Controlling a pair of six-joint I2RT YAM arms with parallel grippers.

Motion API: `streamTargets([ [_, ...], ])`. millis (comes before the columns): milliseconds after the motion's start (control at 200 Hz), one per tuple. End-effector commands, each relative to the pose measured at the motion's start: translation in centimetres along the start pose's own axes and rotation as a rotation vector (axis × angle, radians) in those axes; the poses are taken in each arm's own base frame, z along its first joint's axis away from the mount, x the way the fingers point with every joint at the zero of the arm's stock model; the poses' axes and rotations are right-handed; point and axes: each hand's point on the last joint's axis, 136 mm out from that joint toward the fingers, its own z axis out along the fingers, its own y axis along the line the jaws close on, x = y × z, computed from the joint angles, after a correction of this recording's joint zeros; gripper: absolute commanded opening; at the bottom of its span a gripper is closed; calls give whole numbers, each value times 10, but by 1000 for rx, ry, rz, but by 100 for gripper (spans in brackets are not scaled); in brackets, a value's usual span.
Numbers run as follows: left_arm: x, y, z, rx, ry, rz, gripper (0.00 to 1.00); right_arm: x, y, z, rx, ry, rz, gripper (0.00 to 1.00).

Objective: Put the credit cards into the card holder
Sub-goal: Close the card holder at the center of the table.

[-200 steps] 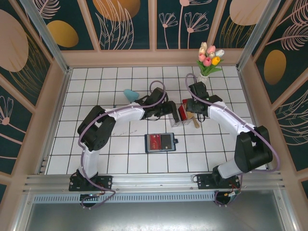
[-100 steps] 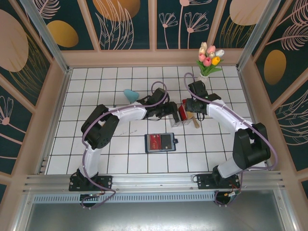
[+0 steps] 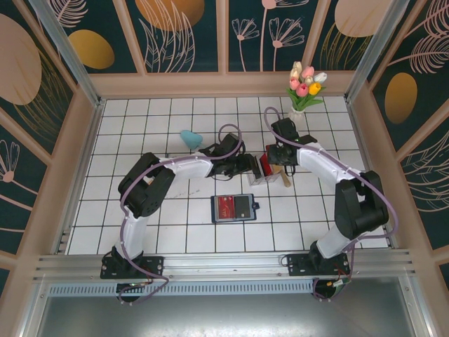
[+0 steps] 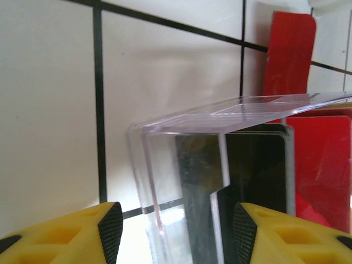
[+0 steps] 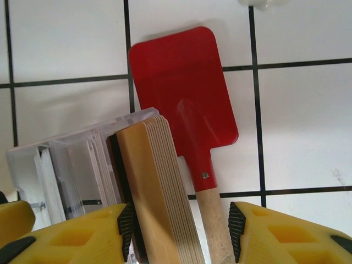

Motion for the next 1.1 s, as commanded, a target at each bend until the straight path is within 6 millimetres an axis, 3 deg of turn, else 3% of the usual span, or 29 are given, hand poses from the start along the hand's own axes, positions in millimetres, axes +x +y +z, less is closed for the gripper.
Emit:
streamTargets([
  [0, -5, -7, -10, 33, -19, -2, 58, -13, 3, -13, 6, -32, -10, 52],
  [145, -10, -12, -34, 48, -69, 34, 60, -18, 13, -40, -40, -82, 5, 53],
  [280, -7, 0, -60, 7, -107, 41, 62, -2, 33, -58, -138, -81, 24, 55],
  [460, 17, 48, -100, -97, -132, 9, 64, 56, 73, -62, -263, -2, 12, 58],
  [490, 28, 65, -103, -125, -120, -10, 64, 68, 75, -59, -265, 18, 11, 59],
  [600, 56, 95, -118, -134, -90, -81, 65, 112, 90, -48, -290, 123, 2, 59],
  [771, 86, 119, -124, -97, -44, -154, 69, 153, 93, -32, -291, 220, -2, 59],
  [926, 101, 116, -113, -76, 51, -135, 67, 169, 86, -19, -219, 269, -32, 59],
  [1091, 104, 104, -103, -31, 95, -120, 64, 175, 85, -10, -202, 289, -49, 55],
])
